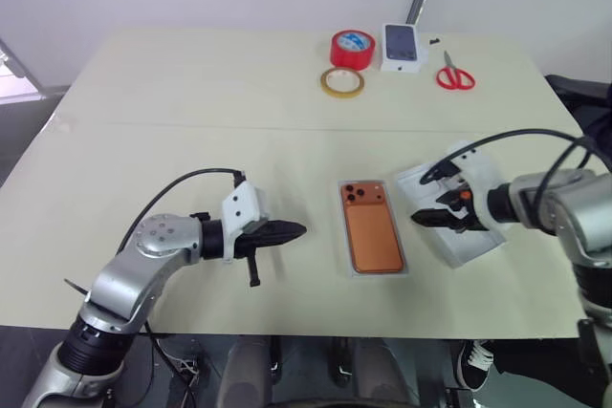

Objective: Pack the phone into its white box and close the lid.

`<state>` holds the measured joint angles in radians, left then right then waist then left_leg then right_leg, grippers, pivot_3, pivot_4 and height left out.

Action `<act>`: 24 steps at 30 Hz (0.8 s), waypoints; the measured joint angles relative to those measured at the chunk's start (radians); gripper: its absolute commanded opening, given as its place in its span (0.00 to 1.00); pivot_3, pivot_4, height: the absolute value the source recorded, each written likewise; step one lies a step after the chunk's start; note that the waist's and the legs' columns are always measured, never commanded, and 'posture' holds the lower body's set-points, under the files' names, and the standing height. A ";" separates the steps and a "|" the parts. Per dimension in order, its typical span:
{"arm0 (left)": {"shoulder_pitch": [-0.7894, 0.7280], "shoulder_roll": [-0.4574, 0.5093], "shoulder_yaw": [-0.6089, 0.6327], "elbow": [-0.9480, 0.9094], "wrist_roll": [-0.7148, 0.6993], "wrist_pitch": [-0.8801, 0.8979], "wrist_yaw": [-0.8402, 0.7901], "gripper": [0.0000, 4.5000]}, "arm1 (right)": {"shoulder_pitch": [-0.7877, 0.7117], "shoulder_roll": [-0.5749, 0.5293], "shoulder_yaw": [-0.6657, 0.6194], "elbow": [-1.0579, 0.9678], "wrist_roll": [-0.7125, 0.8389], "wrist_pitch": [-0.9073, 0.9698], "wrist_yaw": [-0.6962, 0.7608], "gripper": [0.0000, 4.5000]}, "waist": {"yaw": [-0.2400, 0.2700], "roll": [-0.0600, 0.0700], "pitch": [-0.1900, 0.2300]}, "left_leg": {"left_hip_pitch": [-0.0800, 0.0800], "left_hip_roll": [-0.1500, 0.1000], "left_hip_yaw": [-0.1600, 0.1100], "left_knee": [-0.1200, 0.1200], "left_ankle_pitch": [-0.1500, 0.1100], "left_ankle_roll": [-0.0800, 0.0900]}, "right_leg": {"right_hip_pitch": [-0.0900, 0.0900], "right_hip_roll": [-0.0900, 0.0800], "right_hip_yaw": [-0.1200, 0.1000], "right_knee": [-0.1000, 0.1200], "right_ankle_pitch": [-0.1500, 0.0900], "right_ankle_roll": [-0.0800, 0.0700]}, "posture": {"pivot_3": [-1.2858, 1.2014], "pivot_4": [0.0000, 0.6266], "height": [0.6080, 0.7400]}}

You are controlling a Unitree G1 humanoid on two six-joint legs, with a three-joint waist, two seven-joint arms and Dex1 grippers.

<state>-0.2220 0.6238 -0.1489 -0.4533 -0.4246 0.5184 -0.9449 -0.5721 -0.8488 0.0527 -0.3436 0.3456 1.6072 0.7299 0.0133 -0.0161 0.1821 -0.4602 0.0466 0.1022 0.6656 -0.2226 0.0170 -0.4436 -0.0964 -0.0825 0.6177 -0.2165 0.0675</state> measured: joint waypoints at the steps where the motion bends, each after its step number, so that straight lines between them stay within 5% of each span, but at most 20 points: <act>1: 0.001 0.000 -0.002 0.001 0.003 -0.006 0.000 0.00 | -0.002 0.010 0.005 0.011 0.008 0.001 -0.029 0.83 | -0.001 0.000 0.000 | 0.000 0.000 0.000 0.000 0.000 0.000 | 0.000 0.000 0.000 0.000 0.000 0.000 | 0.52 0.24 1.00; 4: 0.003 -0.001 -0.015 0.007 0.014 -0.024 0.004 0.00 | -0.007 0.034 0.017 0.034 0.032 0.001 -0.102 0.64 | -0.001 0.000 0.000 | 0.001 0.000 0.001 0.001 0.000 0.000 | 0.000 0.000 0.000 0.002 0.000 0.000 | 0.52 0.24 1.00; 10: 0.014 -0.008 -0.021 0.016 0.023 -0.033 0.028 0.00 | -0.009 0.044 0.020 0.044 0.119 0.001 -0.219 0.01 | -0.001 0.000 0.000 | 0.001 0.000 0.000 0.001 0.000 0.000 | 0.001 0.001 0.000 0.002 0.000 0.000 | 0.52 0.24 1.00; 18: 0.034 -0.009 0.014 0.026 0.022 -0.045 0.077 0.00 | -0.090 0.057 -0.095 0.196 0.399 0.001 -0.420 0.01 | -0.004 0.000 0.000 | 0.001 0.001 0.001 0.001 0.000 0.000 | 0.001 0.002 0.000 0.002 0.000 0.001 | 0.52 0.24 1.00; 24: 0.014 -0.043 0.108 0.151 0.022 -0.054 0.147 0.00 | -0.270 0.127 -0.298 0.412 0.906 0.001 -0.610 0.01 | -0.003 0.000 0.000 | 0.002 0.003 0.001 0.001 0.000 0.000 | 0.001 0.007 0.000 0.003 0.003 0.005 | 0.52 0.24 1.00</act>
<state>-0.2084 0.5808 -0.0412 -0.3020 -0.4028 0.4642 -0.7981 -0.8417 -0.7216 -0.2450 0.0686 1.2517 1.6080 0.1198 0.0101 -0.0159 0.1820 -0.4585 0.0494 0.1031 0.6663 -0.2224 0.0173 -0.4424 -0.0890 -0.0824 0.6202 -0.2138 0.0721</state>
